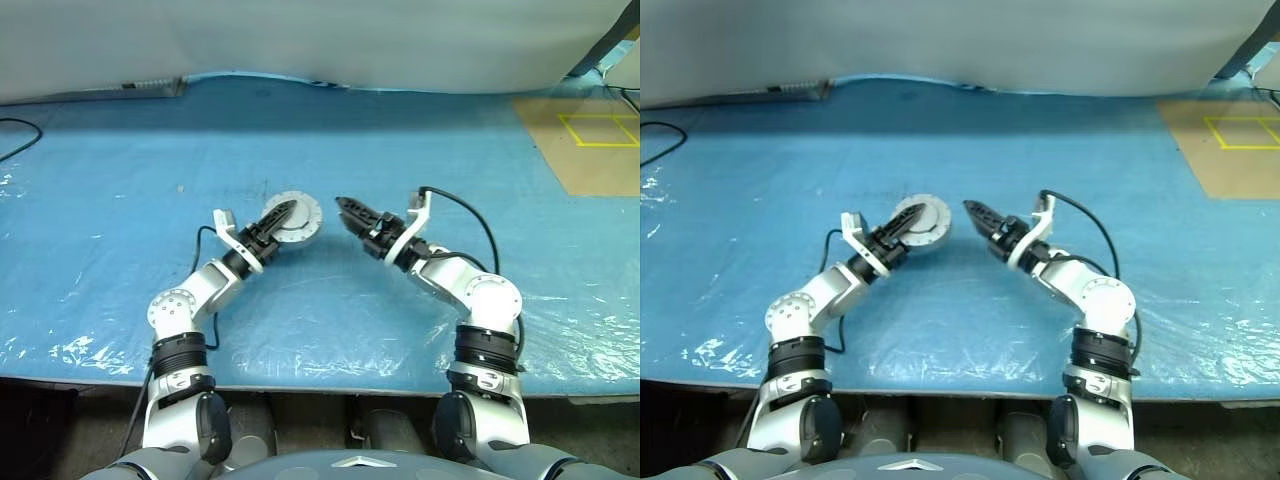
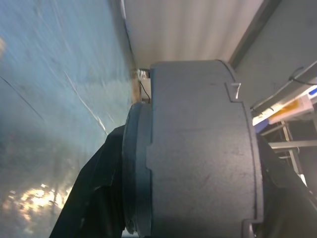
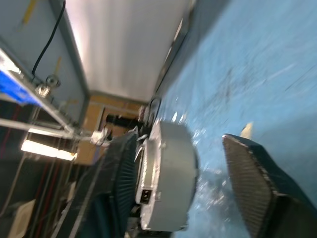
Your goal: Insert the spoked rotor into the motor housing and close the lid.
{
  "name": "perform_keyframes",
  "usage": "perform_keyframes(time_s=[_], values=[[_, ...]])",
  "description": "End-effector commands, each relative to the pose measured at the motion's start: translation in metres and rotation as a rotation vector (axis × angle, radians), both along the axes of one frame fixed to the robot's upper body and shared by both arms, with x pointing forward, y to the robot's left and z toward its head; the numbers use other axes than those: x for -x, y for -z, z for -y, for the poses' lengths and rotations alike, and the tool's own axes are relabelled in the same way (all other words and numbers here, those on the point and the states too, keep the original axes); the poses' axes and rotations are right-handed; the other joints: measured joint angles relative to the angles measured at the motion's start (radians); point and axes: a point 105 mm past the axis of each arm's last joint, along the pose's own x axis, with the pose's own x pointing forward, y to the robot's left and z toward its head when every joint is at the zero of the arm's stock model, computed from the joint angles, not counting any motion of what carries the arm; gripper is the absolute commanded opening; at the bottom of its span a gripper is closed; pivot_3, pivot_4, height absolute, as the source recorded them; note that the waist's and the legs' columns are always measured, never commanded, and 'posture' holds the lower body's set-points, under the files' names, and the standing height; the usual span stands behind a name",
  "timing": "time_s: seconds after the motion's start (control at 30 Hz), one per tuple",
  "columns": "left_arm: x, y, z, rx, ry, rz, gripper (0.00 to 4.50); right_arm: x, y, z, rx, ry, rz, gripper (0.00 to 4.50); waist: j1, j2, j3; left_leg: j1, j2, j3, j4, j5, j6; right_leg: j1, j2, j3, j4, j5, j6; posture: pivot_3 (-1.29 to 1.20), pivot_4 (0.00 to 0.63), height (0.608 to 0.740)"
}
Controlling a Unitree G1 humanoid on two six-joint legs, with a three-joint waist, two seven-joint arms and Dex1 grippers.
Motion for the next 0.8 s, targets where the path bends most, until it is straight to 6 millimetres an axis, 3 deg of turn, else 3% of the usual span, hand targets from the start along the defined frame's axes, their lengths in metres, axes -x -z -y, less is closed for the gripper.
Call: perform_keyframes(time_s=[0.03,0.07,0.2,0.33,0.53,0.77,0.8], values=[[-0.022,-0.021,-0.004,-0.066,-0.045,0.079,2.41,0.000,0.001,0.001,0.224,0.032,0.132,4.26,0.003,0.000,0.000,0.000,0.000,0.000,0.000,0.000,0.000,0.000,0.000,0.000,0.000,0.000,0.000,0.00,0.150,0.740],[-0.029,-0.021,-0.005,-0.091,-0.060,0.075,2.41,0.000,0.005,0.000,0.300,0.042,0.171,4.50,0.006,0.000,0.000,0.000,0.000,0.000,0.001,0.000,0.000,0.000,0.000,0.000,0.000,0.000,0.001,0.00,0.150,0.740],[-0.065,-0.015,-0.003,-0.256,-0.126,0.050,2.41,0.003,0.020,-0.010,0.646,0.032,0.395,4.50,0.018,-0.001,0.001,-0.001,-0.001,-0.001,0.002,0.000,0.000,0.000,-0.001,0.000,0.000,0.001,0.002,0.00,0.150,0.740],[-0.089,-0.018,0.002,-0.331,-0.177,0.045,2.41,0.006,0.034,-0.017,0.844,0.030,0.551,4.50,0.019,-0.002,0.001,-0.002,-0.002,-0.002,0.003,0.000,0.000,0.000,-0.001,0.000,-0.001,0.002,0.003,0.00,0.150,0.740],[-0.109,-0.024,0.013,-0.421,-0.261,0.018,2.41,0.005,0.043,-0.015,0.952,0.105,0.624,4.50,0.017,-0.007,0.004,-0.004,-0.003,-0.006,0.003,0.000,0.000,0.000,-0.001,-0.001,0.000,0.002,0.003,0.00,0.150,0.740],[-0.108,-0.001,0.009,-0.526,-0.289,-0.100,2.41,0.003,0.053,-0.006,0.971,0.136,0.532,4.50,0.018,-0.007,0.004,-0.003,-0.004,-0.007,0.004,0.000,0.000,0.000,-0.001,-0.001,0.001,0.002,0.002,0.00,0.150,0.740],[-0.106,0.006,0.006,-0.548,-0.281,-0.119,2.76,0.004,0.053,-0.006,0.969,0.135,0.531,4.50,0.017,-0.007,0.004,-0.003,-0.004,-0.007,0.004,0.000,0.000,0.001,-0.001,-0.001,0.001,0.002,0.002,0.00,0.150,0.740]])
